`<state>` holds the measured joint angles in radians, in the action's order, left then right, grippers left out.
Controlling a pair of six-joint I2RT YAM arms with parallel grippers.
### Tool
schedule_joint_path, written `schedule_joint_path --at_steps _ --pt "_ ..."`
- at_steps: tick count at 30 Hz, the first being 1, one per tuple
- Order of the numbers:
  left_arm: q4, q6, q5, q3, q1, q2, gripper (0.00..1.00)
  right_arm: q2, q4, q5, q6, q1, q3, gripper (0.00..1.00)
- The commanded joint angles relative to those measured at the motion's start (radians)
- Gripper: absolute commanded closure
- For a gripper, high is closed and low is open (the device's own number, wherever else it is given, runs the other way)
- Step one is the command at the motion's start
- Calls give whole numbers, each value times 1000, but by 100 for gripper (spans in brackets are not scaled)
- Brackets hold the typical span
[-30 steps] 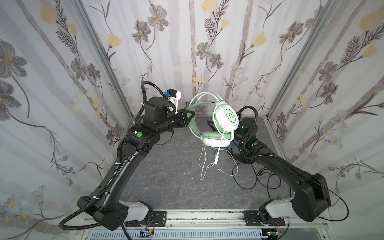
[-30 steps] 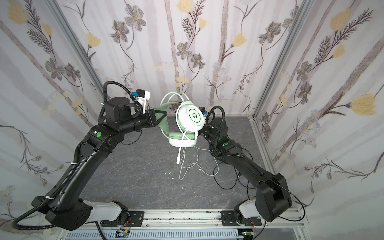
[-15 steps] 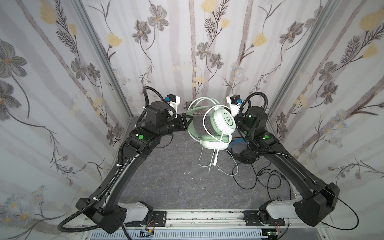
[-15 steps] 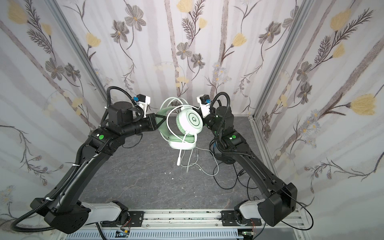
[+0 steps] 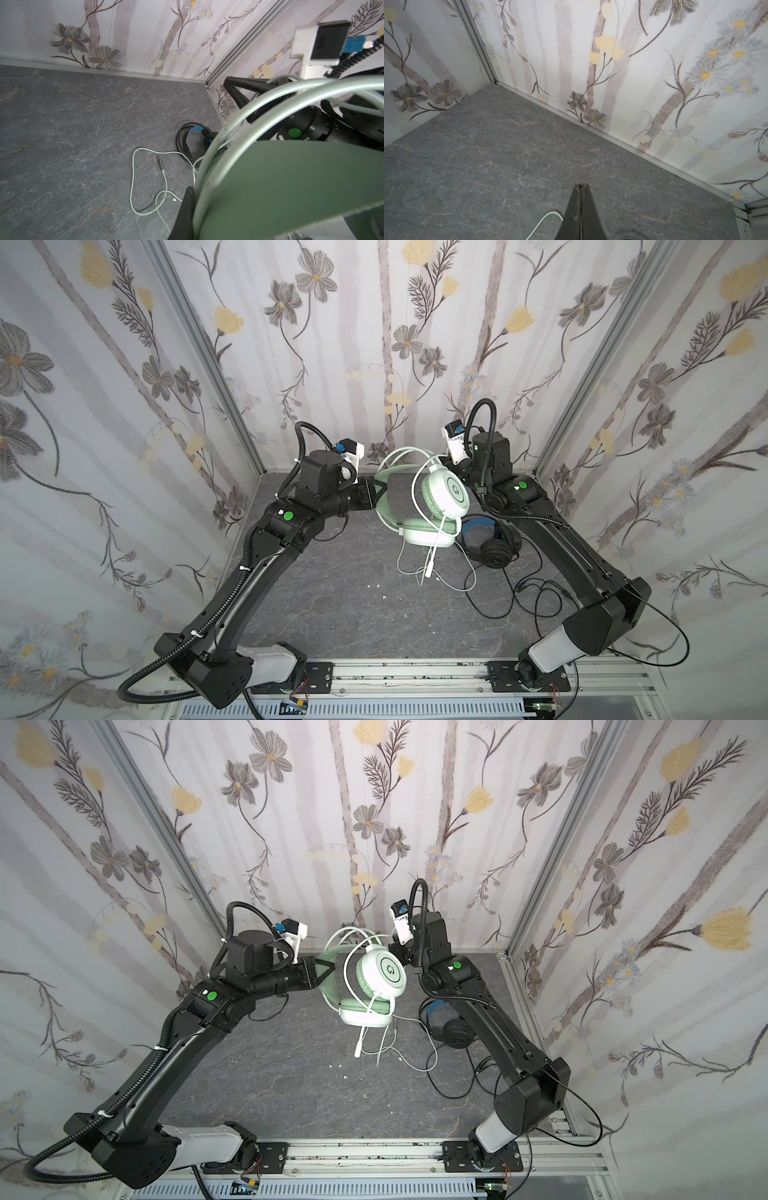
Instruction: Wrap the headphones
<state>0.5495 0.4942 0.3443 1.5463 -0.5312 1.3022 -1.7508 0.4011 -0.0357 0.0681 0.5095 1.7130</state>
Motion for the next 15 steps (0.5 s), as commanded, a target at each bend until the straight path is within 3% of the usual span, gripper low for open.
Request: schedule_joint_path --at_steps 1,15 --pt "-83 16 49 -7 -1 -8 100 -34 67 -28 -16 0 48 100" --pt "-182 101 85 -26 1 -16 100 -88 113 5 -35 3 45 100"
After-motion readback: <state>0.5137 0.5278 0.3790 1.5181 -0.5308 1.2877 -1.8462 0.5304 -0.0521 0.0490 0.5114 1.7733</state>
